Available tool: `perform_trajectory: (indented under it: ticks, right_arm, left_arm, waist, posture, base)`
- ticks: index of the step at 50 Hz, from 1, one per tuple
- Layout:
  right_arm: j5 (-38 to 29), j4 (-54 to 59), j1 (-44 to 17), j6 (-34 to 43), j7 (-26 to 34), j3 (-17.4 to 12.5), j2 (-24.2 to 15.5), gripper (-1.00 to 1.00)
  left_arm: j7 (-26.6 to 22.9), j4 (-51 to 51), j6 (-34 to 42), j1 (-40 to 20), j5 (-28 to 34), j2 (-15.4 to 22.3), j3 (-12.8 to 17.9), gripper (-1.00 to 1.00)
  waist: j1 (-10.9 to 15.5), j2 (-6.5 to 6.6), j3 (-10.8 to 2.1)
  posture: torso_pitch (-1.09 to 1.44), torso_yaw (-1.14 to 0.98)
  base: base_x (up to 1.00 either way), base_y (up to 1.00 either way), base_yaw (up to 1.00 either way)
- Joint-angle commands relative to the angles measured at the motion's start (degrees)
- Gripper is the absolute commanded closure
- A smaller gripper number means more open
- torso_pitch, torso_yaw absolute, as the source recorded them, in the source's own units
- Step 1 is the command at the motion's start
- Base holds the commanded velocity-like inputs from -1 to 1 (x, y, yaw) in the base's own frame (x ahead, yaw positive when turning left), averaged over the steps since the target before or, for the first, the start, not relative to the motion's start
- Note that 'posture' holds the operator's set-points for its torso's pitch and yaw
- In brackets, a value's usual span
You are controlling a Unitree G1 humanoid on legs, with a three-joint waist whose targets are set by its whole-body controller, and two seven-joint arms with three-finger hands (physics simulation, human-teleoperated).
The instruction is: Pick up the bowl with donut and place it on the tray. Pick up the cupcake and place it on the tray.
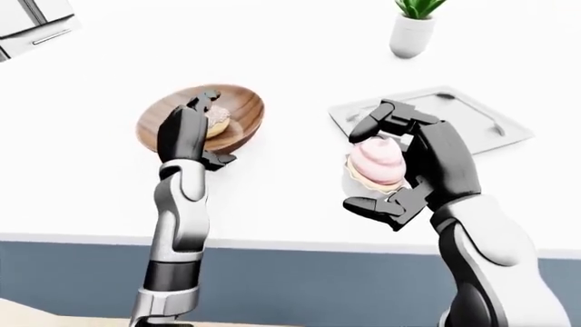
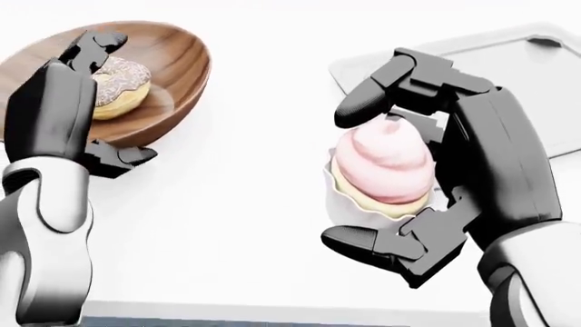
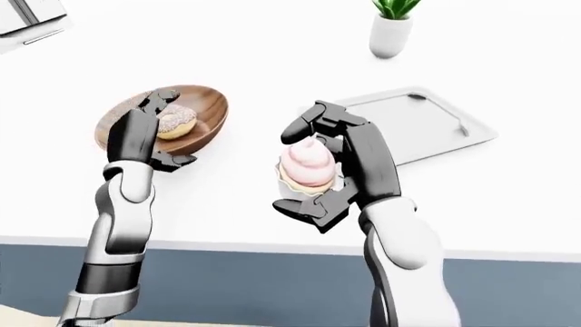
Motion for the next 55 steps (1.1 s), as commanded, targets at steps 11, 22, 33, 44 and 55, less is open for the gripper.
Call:
perform_trajectory:
  ticks: [11, 22, 33, 44, 55]
  right_arm:
    - [0.2, -2.1, -1.3, -2.0, -0.4, -0.3, -0.2, 1.0]
    - [0.3, -2.0, -0.8, -2.5, -0.6, -0.3, 0.1, 1.0]
    - [1.8, -2.6, -0.7, -2.5, -0.8, -2.0, 0.1, 1.0]
    - [5.1, -3.4, -1.1, -1.9, -3.3, -4.1, -0.6, 1.0]
    - [7.8, -3.9, -1.9, -1.1, -5.5, -5.2, -1.6, 1.0]
  left_arm:
    - [2.8, 4.0, -2.6, 0.7, 1.9, 0.9, 0.2, 0.08]
    - [-5.4, -1.5, -1.9, 0.8, 5.4, -0.2, -0.9, 0.91]
    - [-15.1, -7.8, -2.2, -2.9, 10.7, 0.0, -1.1, 1.0]
    - [-23.1, -17.6, -2.0, -6.9, 14.9, 2.0, 0.6, 1.0]
    - [-28.8, -22.5, -1.1, -8.7, 16.6, 2.0, 0.9, 1.0]
  waist:
    - [-0.1, 0.1, -0.89]
    - [0.0, -0.13, -1.06]
    - [0.3, -0.52, -1.27]
    - [0.1, -0.86, -0.86]
    - [0.0, -0.85, -0.3]
  posture:
    - [0.0, 0.0]
    - [0.0, 0.0]
    - [0.0, 0.0]
    - [0.0, 0.0]
    - [0.0, 0.0]
  base:
    - [0.0, 0.0, 0.0]
    - [0.0, 0.0, 0.0]
    - [0.0, 0.0, 0.0]
    - [0.0, 0.0, 0.0]
    - [0.0, 0.0, 0.0]
